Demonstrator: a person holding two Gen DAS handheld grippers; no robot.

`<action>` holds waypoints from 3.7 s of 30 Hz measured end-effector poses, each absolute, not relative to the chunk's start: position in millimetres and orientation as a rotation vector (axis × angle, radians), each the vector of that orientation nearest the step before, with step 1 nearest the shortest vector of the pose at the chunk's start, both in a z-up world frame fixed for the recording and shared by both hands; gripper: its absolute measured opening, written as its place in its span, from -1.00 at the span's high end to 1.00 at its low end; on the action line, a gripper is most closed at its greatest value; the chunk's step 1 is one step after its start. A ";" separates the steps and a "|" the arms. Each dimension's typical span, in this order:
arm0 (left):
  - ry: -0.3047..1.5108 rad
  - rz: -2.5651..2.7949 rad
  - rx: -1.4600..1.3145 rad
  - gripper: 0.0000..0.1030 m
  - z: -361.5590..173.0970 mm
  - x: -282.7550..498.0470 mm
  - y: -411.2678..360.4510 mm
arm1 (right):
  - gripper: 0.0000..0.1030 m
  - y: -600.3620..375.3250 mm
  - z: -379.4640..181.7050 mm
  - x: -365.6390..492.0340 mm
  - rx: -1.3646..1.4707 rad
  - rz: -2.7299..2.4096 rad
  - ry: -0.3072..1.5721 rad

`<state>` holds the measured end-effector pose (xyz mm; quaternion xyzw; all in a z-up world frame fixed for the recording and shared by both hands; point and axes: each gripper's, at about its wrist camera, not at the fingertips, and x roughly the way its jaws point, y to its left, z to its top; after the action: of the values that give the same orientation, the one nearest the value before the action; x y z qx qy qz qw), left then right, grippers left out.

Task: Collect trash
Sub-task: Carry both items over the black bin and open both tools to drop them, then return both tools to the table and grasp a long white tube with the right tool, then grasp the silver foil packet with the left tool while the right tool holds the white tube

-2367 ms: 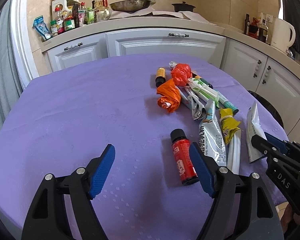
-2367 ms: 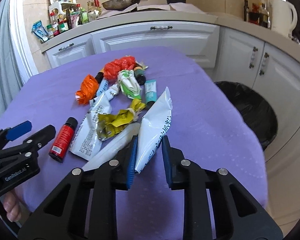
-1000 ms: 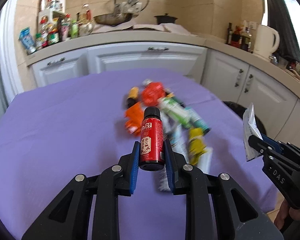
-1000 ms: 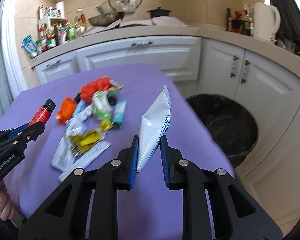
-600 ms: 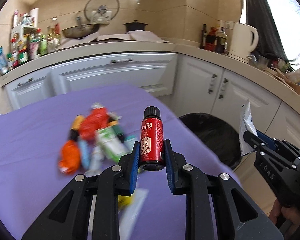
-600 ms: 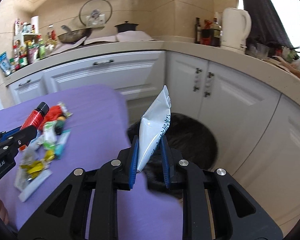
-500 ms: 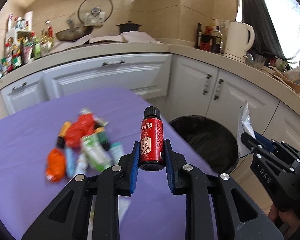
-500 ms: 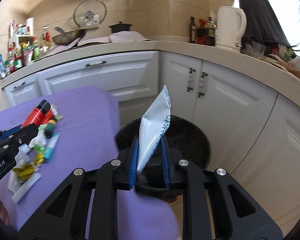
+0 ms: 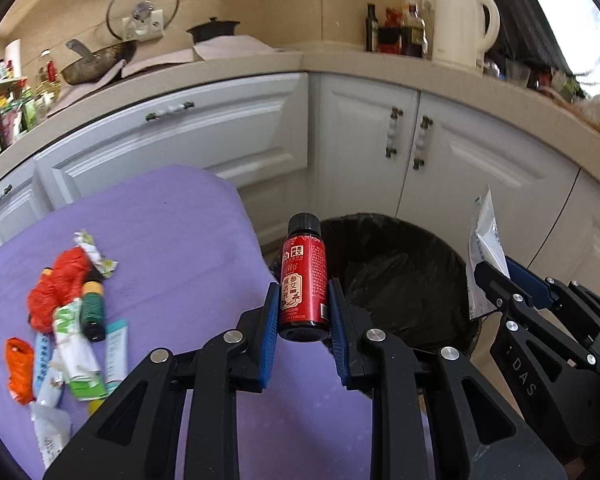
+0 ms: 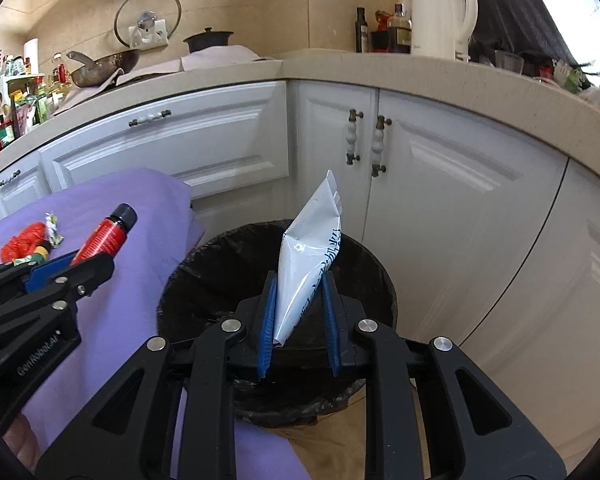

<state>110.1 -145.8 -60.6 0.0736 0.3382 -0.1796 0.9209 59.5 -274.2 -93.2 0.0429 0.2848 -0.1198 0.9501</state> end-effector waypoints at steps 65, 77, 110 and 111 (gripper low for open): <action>0.665 0.040 -0.007 -0.04 -34.3 22.1 163.8 | 0.16 -34.8 -76.0 -0.6 0.026 0.065 0.633; 0.686 0.060 -0.064 -0.04 -49.1 7.4 195.6 | 0.15 5.1 -109.0 -8.0 -0.058 0.086 0.756; 0.729 -0.135 -0.022 -0.18 -62.5 6.3 111.6 | 0.78 -66.9 -105.5 -14.0 -0.019 -0.011 0.698; 0.734 -0.143 -0.021 -0.18 -63.8 7.3 108.0 | 0.78 -69.3 -105.2 -13.9 -0.014 -0.013 0.696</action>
<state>7.3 108.0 -63.8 -0.0105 0.3584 -0.0699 0.9309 -13.9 -69.3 -105.2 -0.0071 0.3408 -0.0062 0.9401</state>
